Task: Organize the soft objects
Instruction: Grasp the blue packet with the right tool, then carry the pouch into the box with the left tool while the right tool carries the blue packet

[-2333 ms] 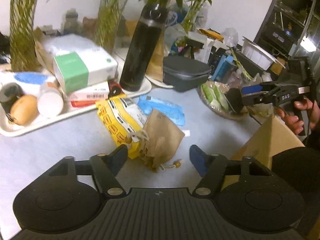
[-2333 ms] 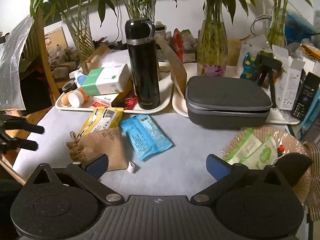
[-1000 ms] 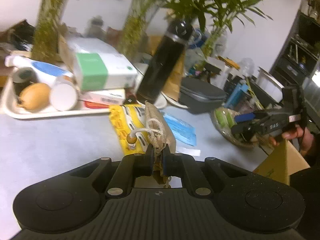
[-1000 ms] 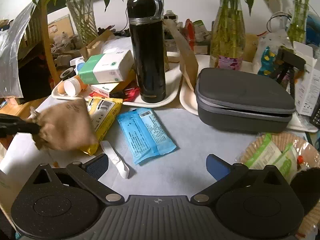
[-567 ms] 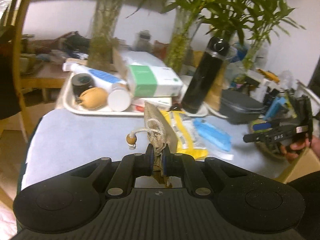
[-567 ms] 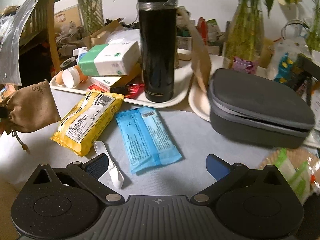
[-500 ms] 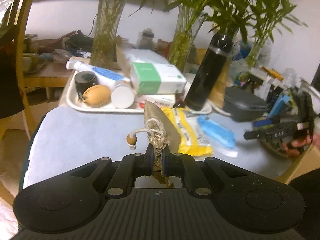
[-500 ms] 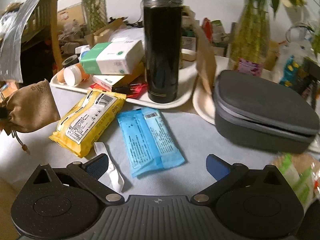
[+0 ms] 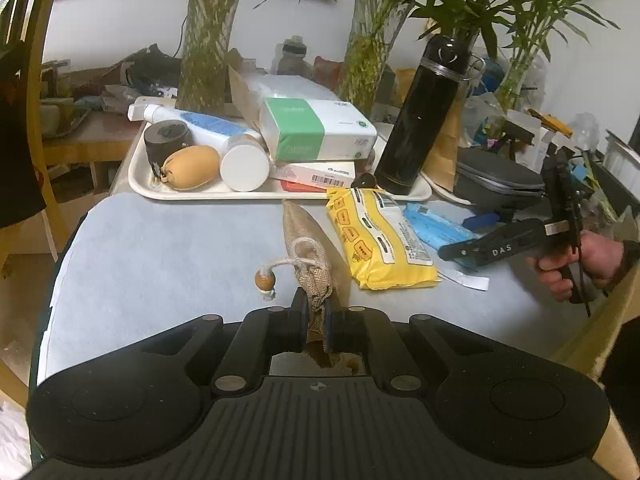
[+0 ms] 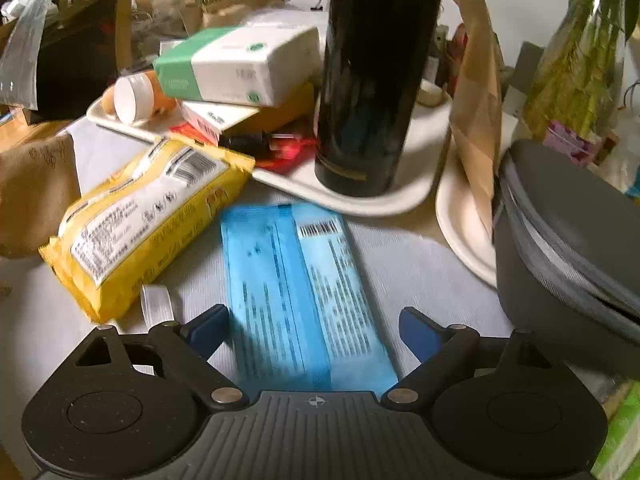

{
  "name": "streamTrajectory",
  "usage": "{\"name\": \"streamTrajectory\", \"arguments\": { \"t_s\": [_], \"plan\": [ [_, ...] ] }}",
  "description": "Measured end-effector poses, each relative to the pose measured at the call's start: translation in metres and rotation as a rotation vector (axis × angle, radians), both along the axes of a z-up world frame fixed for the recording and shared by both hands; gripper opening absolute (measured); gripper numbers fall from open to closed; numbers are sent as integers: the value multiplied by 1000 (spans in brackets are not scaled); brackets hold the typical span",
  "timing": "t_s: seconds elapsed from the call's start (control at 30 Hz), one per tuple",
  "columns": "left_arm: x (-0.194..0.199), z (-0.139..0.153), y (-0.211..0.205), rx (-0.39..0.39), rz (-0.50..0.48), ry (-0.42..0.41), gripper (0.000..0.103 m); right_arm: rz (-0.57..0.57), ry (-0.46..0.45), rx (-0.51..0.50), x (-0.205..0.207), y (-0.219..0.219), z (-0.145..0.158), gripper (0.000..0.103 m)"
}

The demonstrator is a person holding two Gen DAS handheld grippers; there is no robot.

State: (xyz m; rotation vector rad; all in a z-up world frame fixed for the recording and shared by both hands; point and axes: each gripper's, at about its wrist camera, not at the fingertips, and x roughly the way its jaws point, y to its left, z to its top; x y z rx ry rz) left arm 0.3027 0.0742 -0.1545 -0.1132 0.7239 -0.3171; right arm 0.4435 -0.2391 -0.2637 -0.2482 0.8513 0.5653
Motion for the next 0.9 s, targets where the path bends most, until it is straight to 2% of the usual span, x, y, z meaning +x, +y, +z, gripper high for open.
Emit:
{"name": "streamTrajectory", "arguments": {
  "t_s": [0.03,0.07,0.1,0.13,0.4,0.57,0.7,0.9],
  "plan": [
    [0,-1,1,-3,1,3,8,6,0,5,1,1,0,90],
    [1,-1,0,-6,1,5,8,9,6,18,2,0,0,86],
    [0,-1,0,-9,1,4,8,16,21,44,3,-1,0,77],
    [0,-1,0,-9,0,3,8,19,24,48,2,-1,1,75],
    [-1,-2,-1,-9,-13,-6,8,11,69,19,-2,-2,8,66],
    [-1,-2,-2,-8,-10,-7,8,-13,83,20,-10,-11,19,64],
    [0,0,-1,-13,-2,-9,8,-14,62,20,-22,-14,39,64],
    [-5,25,0,-39,-7,-34,8,-20,40,2,-41,-25,67,64]
  ]
}}
